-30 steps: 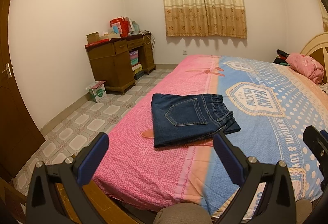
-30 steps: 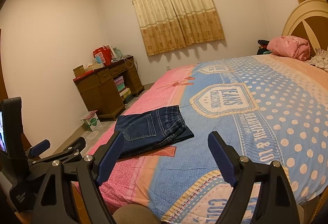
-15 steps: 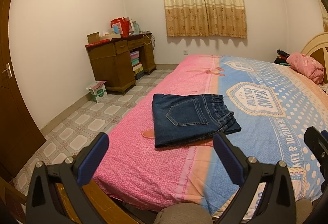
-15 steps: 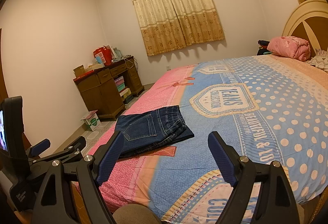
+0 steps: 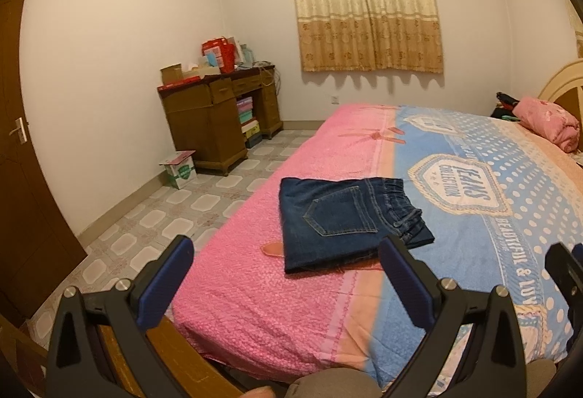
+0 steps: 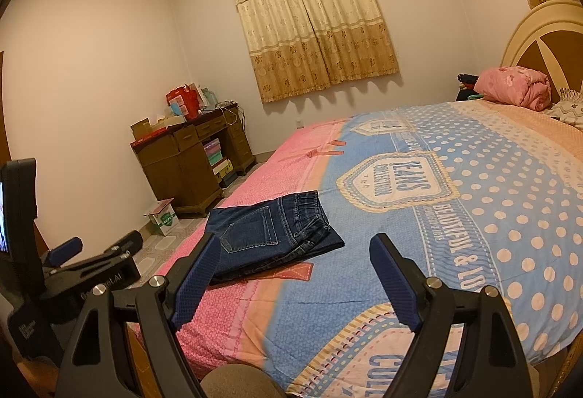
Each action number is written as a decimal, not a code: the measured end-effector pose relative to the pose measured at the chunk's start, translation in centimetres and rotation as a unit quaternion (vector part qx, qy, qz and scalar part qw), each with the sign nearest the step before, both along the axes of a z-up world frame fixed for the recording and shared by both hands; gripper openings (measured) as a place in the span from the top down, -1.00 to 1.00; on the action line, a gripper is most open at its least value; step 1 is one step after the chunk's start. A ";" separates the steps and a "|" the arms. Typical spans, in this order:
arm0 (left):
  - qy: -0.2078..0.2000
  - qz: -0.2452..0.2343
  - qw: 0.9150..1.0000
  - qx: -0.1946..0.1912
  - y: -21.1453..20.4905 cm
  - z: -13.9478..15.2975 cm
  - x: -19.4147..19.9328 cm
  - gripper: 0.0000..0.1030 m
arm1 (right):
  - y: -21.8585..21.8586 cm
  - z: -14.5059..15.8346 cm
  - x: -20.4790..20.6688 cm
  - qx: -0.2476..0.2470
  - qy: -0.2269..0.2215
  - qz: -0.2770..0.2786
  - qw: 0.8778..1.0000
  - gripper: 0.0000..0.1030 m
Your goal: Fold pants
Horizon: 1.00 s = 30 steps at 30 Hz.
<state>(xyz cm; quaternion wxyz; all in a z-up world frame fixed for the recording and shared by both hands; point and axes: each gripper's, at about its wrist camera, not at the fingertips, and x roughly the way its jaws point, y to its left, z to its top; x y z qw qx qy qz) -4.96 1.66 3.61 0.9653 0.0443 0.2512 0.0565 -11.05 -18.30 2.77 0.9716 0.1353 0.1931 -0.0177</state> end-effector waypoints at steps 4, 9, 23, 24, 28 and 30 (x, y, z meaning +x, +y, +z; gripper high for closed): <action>0.004 0.007 1.000 0.001 0.1 0.3 0.3 -1.00 | -0.1 0.1 -0.1 0.000 -0.001 -0.002 1.000 -0.65; 0.003 0.005 1.000 0.004 0.1 0.5 0.4 -1.00 | 0.1 0.1 -0.3 -0.003 -0.005 -0.005 1.000 -0.65; 0.028 0.011 0.999 -0.018 0.5 0.3 1.1 -1.00 | 0.2 0.2 -0.4 -0.002 0.001 -0.008 1.000 -0.65; 0.027 0.006 0.999 -0.025 0.7 0.3 1.2 -1.00 | 0.2 0.1 -0.3 -0.001 0.003 -0.009 1.000 -0.65; 0.024 0.005 0.999 -0.031 0.9 0.3 1.2 -1.00 | 0.2 0.1 -0.4 -0.002 0.002 -0.010 1.000 -0.65; 0.027 0.004 0.999 -0.025 0.9 0.2 1.3 -1.00 | 0.2 0.1 -0.4 -0.001 0.003 -0.010 1.000 -0.65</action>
